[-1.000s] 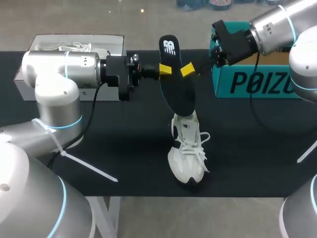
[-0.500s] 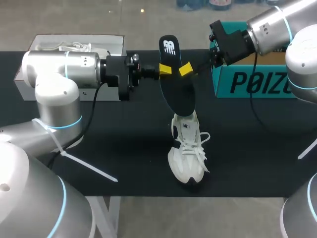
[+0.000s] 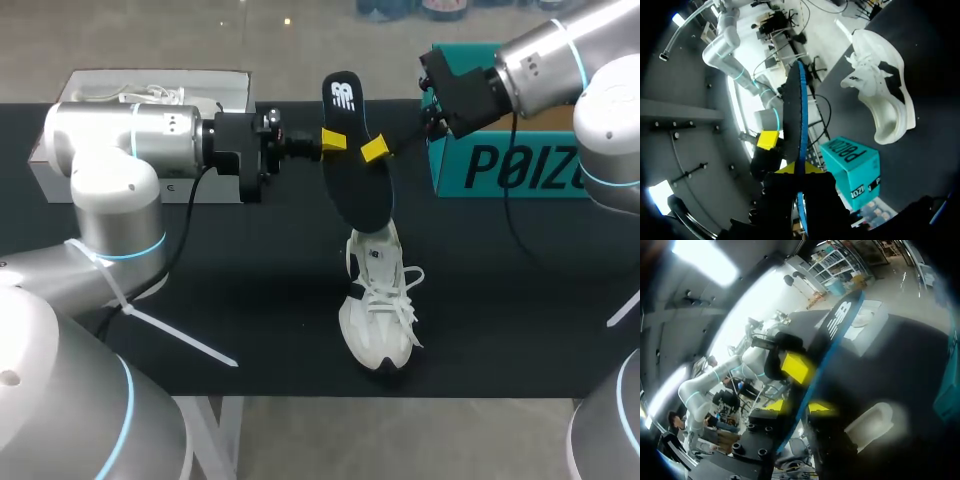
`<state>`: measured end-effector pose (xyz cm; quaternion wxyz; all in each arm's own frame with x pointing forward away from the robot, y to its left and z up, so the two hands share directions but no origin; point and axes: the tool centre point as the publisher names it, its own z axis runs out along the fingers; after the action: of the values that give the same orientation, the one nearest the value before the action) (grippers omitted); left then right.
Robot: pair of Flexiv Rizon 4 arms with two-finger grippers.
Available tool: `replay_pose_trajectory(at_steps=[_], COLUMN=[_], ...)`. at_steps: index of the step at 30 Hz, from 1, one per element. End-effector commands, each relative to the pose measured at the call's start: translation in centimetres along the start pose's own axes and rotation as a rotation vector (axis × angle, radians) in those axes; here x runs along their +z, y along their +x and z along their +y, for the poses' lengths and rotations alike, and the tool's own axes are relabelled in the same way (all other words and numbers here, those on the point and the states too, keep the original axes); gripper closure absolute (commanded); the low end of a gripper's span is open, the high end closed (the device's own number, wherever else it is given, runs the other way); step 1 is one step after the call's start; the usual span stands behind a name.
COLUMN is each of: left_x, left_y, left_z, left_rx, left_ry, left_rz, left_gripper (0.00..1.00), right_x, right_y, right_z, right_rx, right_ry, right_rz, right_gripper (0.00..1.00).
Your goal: Take the shoe out of the shoebox, open the shoe tongue, remove and reinsert the insole, then place the shoe into the shoebox
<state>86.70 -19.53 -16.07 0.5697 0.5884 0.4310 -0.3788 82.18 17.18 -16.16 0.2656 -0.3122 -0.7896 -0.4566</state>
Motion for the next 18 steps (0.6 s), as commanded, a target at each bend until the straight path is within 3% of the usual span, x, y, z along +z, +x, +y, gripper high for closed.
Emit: replay_pose_trajectory(at_steps=[1,6,11,16,18], left_x=[0.12,0.12,0.12,0.12,0.12], left_y=[0.03,0.03,0.03,0.03,0.03], left_z=[-0.03,-0.03,-0.03,-0.03,-0.03], left_rx=[0.002,0.002,0.002,0.002,0.002], left_ry=[-0.003,-0.003,-0.003,-0.003,-0.003], left_rz=[0.0,0.0,0.0,0.0,0.0], left_gripper=[1.0,1.0,1.0,1.0,1.0], right_x=[0.33,0.55,0.64,0.66,0.61], right_y=[-0.04,-0.15,-0.24,-0.38,-0.49], right_z=[0.26,0.2,0.16,0.25,0.35], right_rx=[0.001,0.009,0.015,0.018,0.018], right_ry=[0.006,0.011,0.014,0.009,0.006], right_rz=[0.0,-0.003,-0.005,-0.006,-0.008], right_gripper=[0.83,0.7,0.45,0.46,0.51])
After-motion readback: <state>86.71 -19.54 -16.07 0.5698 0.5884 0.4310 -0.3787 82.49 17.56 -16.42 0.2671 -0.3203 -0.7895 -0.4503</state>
